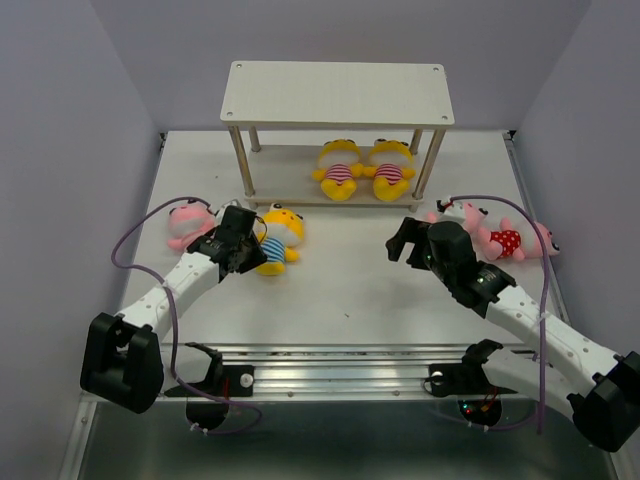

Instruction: Place and organize the stuffed toys onto the shelf

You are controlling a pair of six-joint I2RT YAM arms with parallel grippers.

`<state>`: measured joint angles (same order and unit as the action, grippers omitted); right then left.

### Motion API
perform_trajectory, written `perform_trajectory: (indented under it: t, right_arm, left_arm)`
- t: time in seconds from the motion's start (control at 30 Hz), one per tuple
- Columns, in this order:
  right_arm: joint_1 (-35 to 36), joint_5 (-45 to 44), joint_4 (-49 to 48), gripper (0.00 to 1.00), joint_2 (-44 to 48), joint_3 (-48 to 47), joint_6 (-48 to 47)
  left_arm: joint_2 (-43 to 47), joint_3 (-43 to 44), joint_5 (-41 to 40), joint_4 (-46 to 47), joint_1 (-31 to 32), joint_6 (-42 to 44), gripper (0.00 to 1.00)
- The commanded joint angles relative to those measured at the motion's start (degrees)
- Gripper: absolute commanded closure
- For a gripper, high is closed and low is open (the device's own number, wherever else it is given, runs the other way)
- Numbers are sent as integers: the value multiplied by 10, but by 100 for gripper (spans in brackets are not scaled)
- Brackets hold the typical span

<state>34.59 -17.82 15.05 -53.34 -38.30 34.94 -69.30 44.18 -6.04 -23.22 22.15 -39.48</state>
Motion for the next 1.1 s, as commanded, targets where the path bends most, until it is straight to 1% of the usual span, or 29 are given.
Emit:
perform_trajectory:
  t: [0.0, 0.03, 0.07, 0.23, 0.33, 0.47, 0.57, 0.67, 0.87, 1.07]
  right_arm:
    - [5, -17, -2, 0, 4, -5, 0]
    - [5, -19, -1, 0, 6, -5, 0]
    - [5, -20, -1, 0, 7, -5, 0]
    - [5, -21, 1, 0, 17, -3, -1]
    - [5, -22, 3, 0, 19, -3, -1]
    - [5, -24, 3, 0, 29, -1, -3]
    - [5, -26, 4, 0, 37, 0, -4]
    - [5, -25, 4, 0, 43, 2, -5]
    - [5, -27, 3, 0, 60, 3, -12]
    - [5, -32, 3, 0, 64, 0, -19]
  left_arm:
    - [-3, 13, -11, 19, 3, 6, 78]
    - [-4, 13, -11, 22, 3, 5, 90]
    - [-7, 14, -11, 22, 3, 5, 100]
    - [15, 14, -9, 38, 3, 3, 100]
    - [65, 5, 7, 62, 3, -3, 100]
    - [149, -3, 5, 72, 3, -19, 100]
    - [190, -8, 12, 84, 3, -24, 100]
    - [211, -9, 18, 99, 4, -30, 100]
    - [224, -3, 31, 142, 4, -29, 100]
    - [216, 40, 45, 177, 5, 2, 100]
